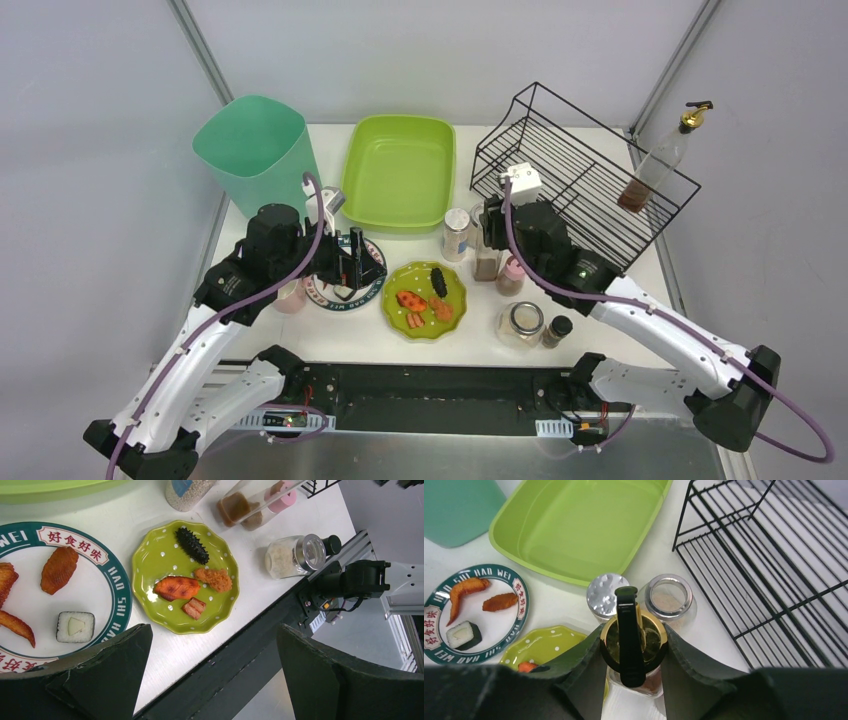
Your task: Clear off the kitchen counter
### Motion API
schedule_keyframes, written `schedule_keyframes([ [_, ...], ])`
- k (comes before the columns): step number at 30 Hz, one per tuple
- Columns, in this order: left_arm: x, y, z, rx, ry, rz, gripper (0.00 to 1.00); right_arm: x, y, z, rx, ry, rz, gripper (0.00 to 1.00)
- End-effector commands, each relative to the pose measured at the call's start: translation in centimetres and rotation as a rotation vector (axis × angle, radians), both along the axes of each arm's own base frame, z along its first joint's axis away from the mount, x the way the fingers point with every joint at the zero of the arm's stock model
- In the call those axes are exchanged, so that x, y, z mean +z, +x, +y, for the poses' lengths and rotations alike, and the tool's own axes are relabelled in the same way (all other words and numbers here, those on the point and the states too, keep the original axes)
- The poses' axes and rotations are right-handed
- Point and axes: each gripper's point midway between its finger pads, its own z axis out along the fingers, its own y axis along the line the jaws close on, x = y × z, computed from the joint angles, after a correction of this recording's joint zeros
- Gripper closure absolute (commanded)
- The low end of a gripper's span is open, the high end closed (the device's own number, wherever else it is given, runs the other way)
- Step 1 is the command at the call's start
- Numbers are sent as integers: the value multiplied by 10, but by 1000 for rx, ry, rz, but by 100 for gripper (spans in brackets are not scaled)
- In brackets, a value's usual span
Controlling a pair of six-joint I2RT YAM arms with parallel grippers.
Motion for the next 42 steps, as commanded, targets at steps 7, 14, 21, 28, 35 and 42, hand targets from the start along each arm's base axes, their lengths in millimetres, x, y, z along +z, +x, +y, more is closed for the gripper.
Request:
schedule_keyframes([
  [7,1,8,2,10,10,-35,0,150,5,-16,-69,157,-246,100],
  [14,2,8,2,10,9,-36,0,208,19,-30,-159,91,-355,100],
  [21,0,8,0,6,10,-27,0,253,43,-44,-254,67,-430,100],
  [28,0,7,-1,-6,5,-20,0,286,79,-68,-359,84,-490,100],
  [35,2,5,-3,-15,-2,-20,0,315,113,-99,-480,108,-566,100],
  [42,0,4,-5,-27,-5,-9,0,333,140,-141,-623,194,-625,100],
])
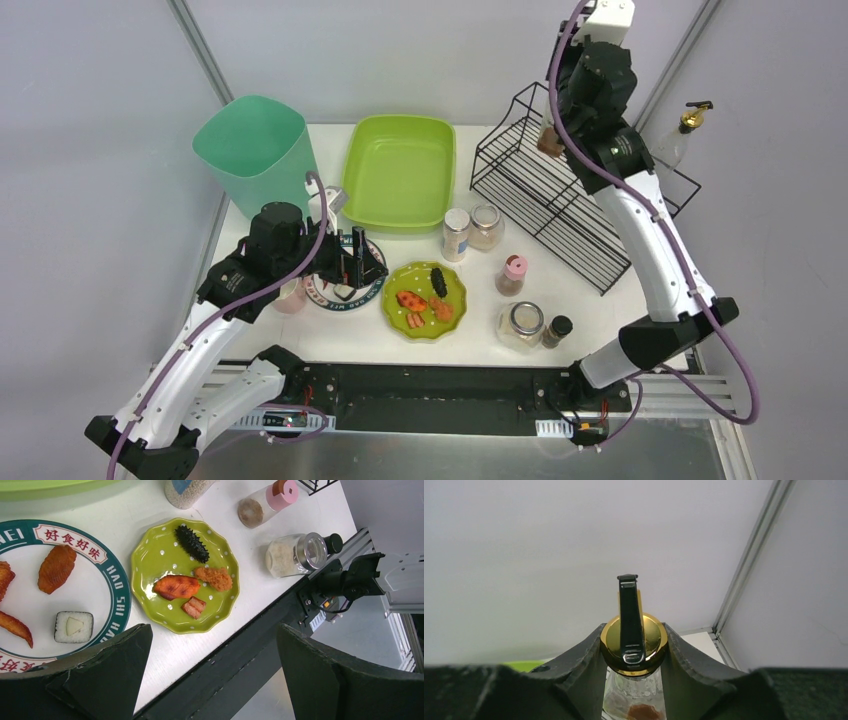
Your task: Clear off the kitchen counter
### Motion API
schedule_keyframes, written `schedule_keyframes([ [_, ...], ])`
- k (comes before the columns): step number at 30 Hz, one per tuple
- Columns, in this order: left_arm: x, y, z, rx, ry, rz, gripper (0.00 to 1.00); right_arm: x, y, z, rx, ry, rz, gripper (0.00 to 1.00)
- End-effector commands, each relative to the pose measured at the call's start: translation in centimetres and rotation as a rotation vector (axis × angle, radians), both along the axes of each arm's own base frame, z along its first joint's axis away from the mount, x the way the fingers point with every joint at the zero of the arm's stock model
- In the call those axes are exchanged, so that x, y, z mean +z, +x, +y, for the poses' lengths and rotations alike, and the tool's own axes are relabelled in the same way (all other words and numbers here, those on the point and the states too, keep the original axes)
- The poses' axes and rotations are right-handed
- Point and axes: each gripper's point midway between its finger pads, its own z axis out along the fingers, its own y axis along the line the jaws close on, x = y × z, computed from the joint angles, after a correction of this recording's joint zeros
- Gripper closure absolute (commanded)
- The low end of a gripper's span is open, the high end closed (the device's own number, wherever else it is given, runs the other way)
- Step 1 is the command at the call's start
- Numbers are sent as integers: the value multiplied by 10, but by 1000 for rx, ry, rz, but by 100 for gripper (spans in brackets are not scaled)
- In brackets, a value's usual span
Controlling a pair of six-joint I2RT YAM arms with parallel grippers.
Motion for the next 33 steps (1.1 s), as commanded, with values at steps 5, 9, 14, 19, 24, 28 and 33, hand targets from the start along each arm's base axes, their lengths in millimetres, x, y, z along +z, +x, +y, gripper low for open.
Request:
schedule_keyframes([
  [5,4,1,-5,-36,-18,-17,0,74,16,-48,-127,148,-250,100],
  [9,6,0,-5,-41,-23,-21,0,74,33,-59,-169,129,-254,100],
  [14,7,-1,-6,-45,-28,-21,0,67,51,-78,-220,140,-245,100],
  [19,6,-1,-6,-47,-30,-14,0,49,67,-99,-253,180,-212,100],
  [24,6,-2,-7,-53,-34,-10,0,33,76,-112,-287,184,-185,100],
  [28,6,-2,-7,-54,-34,-9,0,25,78,-125,-324,191,-175,100],
  [33,6,-2,-8,-56,-35,-4,0,17,80,-132,-347,190,-160,100],
])
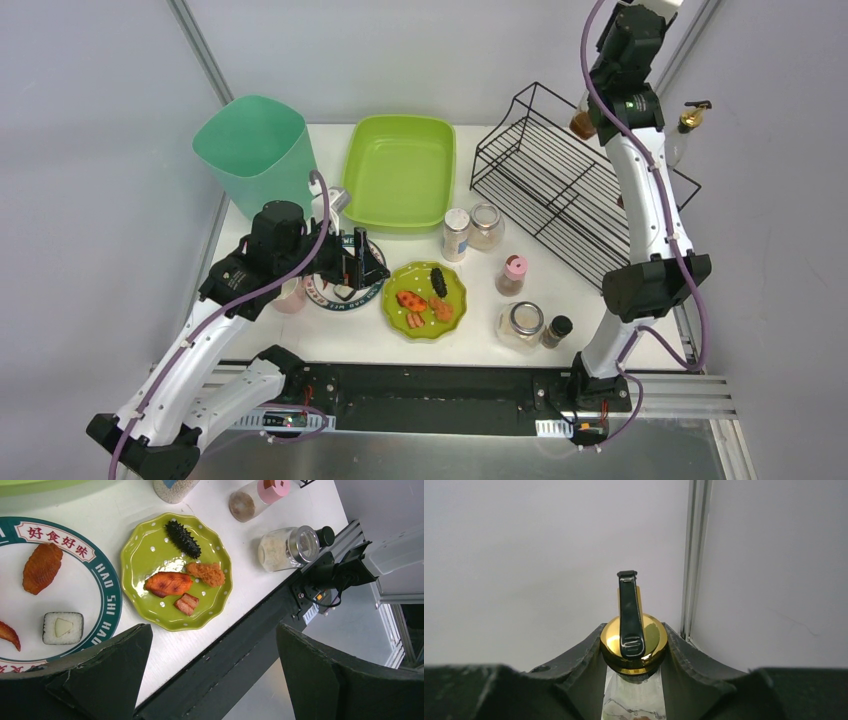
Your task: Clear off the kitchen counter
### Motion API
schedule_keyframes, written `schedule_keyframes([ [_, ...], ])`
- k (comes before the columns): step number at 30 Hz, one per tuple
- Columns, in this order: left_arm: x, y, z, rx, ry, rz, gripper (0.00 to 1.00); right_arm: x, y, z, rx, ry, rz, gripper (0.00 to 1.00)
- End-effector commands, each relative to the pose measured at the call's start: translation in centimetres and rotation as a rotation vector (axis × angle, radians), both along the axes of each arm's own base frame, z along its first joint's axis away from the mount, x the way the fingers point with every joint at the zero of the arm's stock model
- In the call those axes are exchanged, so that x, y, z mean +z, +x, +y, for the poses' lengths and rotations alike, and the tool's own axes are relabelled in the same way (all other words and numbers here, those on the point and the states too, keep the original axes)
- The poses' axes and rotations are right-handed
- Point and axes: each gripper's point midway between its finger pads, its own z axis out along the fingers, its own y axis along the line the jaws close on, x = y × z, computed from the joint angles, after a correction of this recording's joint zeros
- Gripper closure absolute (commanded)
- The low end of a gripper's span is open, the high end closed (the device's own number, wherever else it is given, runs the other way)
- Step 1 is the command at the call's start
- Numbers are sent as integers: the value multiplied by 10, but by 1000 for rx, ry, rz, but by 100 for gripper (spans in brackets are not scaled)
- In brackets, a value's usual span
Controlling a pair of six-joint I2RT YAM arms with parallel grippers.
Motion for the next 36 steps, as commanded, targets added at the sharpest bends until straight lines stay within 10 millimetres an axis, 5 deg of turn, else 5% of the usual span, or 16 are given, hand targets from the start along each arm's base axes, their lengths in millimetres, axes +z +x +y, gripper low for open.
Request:
schedule_keyframes([
  [1,6,3,-2,-16,-14,-25,0,29,-10,-12,-41,40,-116,100],
  [21,6,3,-2,-14,-17,-26,0,-41,-7,-15,-62,71,-6,100],
  [33,5,3,-2,-12,-15,-25,0,-53,-16,-21,-103,93,30,100],
  [36,6,3,-2,-13,-16,-24,0,-52,-19,-22,-104,106,33,82],
])
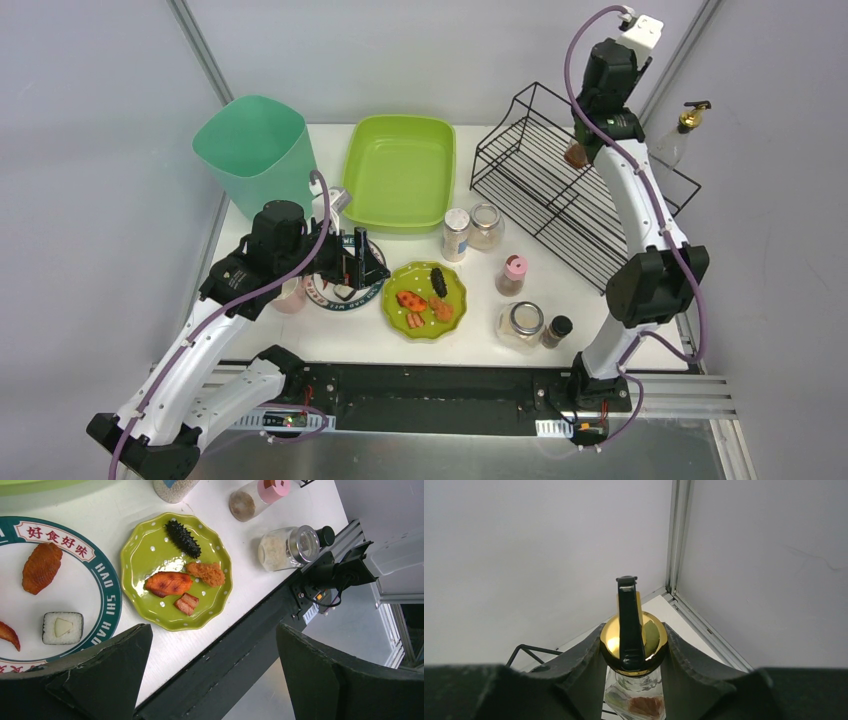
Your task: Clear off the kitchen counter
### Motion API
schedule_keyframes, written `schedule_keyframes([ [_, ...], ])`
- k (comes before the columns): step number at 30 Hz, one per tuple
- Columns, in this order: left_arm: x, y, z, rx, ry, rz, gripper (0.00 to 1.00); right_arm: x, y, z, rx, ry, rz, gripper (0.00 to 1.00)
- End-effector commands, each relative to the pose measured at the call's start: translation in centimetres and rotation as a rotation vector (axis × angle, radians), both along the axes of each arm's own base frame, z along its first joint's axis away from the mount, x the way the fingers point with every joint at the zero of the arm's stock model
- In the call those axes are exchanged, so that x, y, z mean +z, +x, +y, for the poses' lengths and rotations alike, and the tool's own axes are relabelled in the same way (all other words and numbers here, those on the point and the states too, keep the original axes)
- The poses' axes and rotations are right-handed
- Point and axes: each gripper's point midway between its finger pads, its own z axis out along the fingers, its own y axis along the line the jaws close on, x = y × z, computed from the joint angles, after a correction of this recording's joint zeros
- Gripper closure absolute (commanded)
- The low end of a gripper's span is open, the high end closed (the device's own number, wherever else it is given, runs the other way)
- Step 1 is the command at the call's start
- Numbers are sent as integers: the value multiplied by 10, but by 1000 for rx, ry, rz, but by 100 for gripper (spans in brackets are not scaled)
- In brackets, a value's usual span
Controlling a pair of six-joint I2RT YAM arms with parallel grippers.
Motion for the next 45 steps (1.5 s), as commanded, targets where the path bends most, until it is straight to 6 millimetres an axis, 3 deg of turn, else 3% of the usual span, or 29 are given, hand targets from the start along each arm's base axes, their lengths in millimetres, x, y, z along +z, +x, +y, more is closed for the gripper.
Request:
schedule_keyframes([
  [1,7,2,-1,-11,-18,-29,0,53,-29,-11,-39,51,-136,74],
  [3,7,2,-1,-12,-18,-30,0,54,-32,-10,-31,58,-136,59],
  [9,7,3,-1,-9,-17,-34,0,62,-42,-11,-32,63,-144,28],
  [12,6,3,-1,-10,-15,-31,0,67,-48,-9,-26,56,-141,20],
  [18,6,4,0,-4,-11,-32,0,80,-69,7,28,36,-130,12],
  [24,4,7,2,13,0,-37,0,100,-101,41,118,-33,-92,11],
  [27,2,8,3,22,9,-36,0,97,-124,62,213,1,-91,12],
  [32,1,10,6,36,19,-41,0,68,-168,102,430,71,-29,13],
  [40,-1,12,8,49,31,-42,0,-13,-237,140,702,219,211,13],
  [45,-3,14,9,55,41,-37,0,-57,-276,177,934,334,359,9],
])
